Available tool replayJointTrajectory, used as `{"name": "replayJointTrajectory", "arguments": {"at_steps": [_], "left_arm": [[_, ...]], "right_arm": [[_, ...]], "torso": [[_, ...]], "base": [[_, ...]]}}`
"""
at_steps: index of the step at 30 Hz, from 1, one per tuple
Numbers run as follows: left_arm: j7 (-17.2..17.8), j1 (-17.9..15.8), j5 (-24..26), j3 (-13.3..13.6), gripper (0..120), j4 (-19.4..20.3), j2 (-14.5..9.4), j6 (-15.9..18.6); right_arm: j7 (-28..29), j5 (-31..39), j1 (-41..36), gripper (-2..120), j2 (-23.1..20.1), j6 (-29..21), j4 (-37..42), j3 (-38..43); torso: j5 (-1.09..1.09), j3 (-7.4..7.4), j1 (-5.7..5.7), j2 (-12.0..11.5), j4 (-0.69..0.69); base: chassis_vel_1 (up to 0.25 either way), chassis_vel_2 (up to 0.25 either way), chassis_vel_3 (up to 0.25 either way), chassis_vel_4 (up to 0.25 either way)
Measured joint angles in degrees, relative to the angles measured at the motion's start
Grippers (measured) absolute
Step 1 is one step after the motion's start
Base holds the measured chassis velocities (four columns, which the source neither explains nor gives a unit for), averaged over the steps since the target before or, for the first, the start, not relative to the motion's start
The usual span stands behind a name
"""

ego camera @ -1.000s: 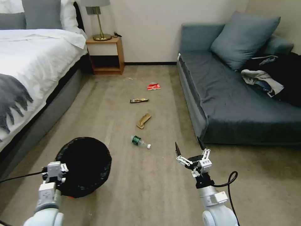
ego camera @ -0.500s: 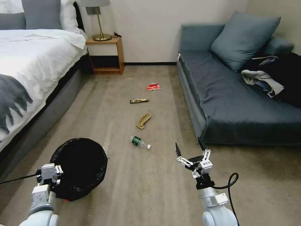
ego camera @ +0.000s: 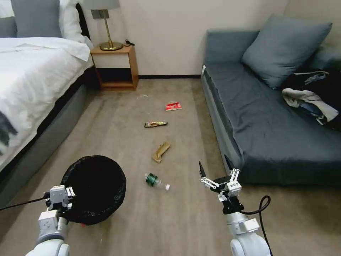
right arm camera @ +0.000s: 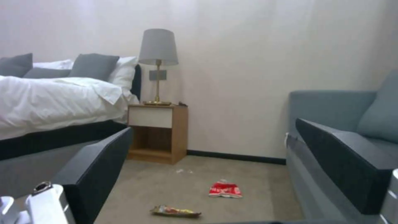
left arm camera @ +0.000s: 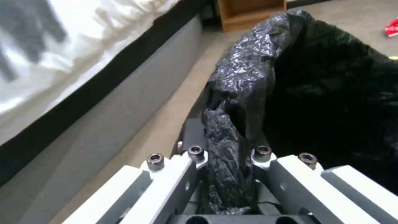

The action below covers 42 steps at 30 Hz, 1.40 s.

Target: Pick up the trash bin, then pick up the garbage on the floor and place it into the trash bin.

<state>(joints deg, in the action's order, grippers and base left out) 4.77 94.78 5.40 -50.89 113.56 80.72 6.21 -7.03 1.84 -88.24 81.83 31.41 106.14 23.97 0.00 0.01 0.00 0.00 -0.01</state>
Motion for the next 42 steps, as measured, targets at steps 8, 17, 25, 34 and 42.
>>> {"name": "replayJointTrajectory", "arguments": {"at_steps": [8, 17, 25, 34, 42], "left_arm": [[0.11, -0.41, -0.07, -0.01, 6, -0.54, 0.22, -0.32], [0.27, 0.0, -0.39, -1.05, 6, -0.6, 0.36, -0.93], [0.27, -0.1, -1.53, -1.71, 6, -0.5, 0.45, -1.22], [0.25, -0.01, -2.12, -2.25, 6, -0.42, 1.17, -1.22], [0.27, -0.06, -1.37, -2.04, 6, -0.03, 2.34, -0.98]], "right_arm": [[4.18, -3.61, 2.48, 100, -4.6, -3.86, -0.49, -2.52], [10.7, 13.74, 13.84, 100, -21.67, -34.36, 1.1, -20.67], [5.92, 20.9, 28.76, 100, -22.4, -47.58, -9.85, -38.76], [3.51, 16.91, 37.65, 100, -13.84, -48.65, -26.32, -45.75], [0.18, 11.42, 41.17, 100, -6.51, -46.62, -37.31, -44.75]], "torso": [[0.02, -0.01, 0.01, 0.0, 0.0], [0.01, -0.01, 0.0, 0.0, 0.01], [0.01, 0.0, 0.0, 0.0, 0.02], [-0.01, 0.0, 0.0, 0.0, 0.02], [0.0, 0.0, 0.0, 0.0, 0.02]], "base": [[-0.108, 0.112, 0.104, -0.094], [0.023, -0.019, -0.02, 0.011], [0.0, 0.0, 0.0, 0.0], [0.0, 0.0, 0.0, 0.0], [0.0, 0.0, 0.0, 0.0]]}}
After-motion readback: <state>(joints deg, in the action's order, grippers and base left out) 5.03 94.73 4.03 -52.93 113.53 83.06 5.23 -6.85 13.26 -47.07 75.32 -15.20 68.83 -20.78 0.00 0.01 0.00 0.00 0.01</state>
